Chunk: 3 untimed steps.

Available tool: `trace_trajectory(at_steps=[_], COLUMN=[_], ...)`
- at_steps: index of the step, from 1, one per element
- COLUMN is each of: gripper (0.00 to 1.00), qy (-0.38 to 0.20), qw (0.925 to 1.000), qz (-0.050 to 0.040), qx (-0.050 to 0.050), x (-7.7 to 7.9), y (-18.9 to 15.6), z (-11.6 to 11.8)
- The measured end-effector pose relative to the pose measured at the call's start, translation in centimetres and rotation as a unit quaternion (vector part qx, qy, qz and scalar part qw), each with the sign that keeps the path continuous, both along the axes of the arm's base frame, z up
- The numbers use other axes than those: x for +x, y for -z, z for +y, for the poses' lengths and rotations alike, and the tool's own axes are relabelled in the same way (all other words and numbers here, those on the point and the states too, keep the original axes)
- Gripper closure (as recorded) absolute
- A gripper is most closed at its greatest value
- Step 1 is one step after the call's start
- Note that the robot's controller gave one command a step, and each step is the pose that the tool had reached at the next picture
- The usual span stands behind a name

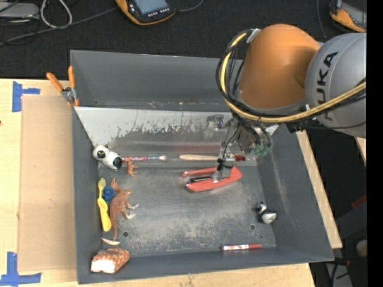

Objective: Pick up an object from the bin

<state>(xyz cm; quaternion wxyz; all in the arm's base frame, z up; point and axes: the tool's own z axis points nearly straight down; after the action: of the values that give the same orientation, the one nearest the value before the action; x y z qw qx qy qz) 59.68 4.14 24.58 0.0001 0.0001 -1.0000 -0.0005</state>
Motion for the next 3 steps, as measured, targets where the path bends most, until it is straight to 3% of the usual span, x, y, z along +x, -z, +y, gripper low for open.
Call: trace_trajectory(at_steps=[1,2,3], gripper=[0.0,0.0,0.0], qy=[0.0,0.053,0.017], qw=[1.0,0.9986,0.9999], qz=[-0.0001,-0.0003,-0.0023], qx=[0.0,0.0,0.001], x=[0.0,-0.6,1.2], y=[0.0,2.1,2.8], z=[0.0,-5.2,-7.1])
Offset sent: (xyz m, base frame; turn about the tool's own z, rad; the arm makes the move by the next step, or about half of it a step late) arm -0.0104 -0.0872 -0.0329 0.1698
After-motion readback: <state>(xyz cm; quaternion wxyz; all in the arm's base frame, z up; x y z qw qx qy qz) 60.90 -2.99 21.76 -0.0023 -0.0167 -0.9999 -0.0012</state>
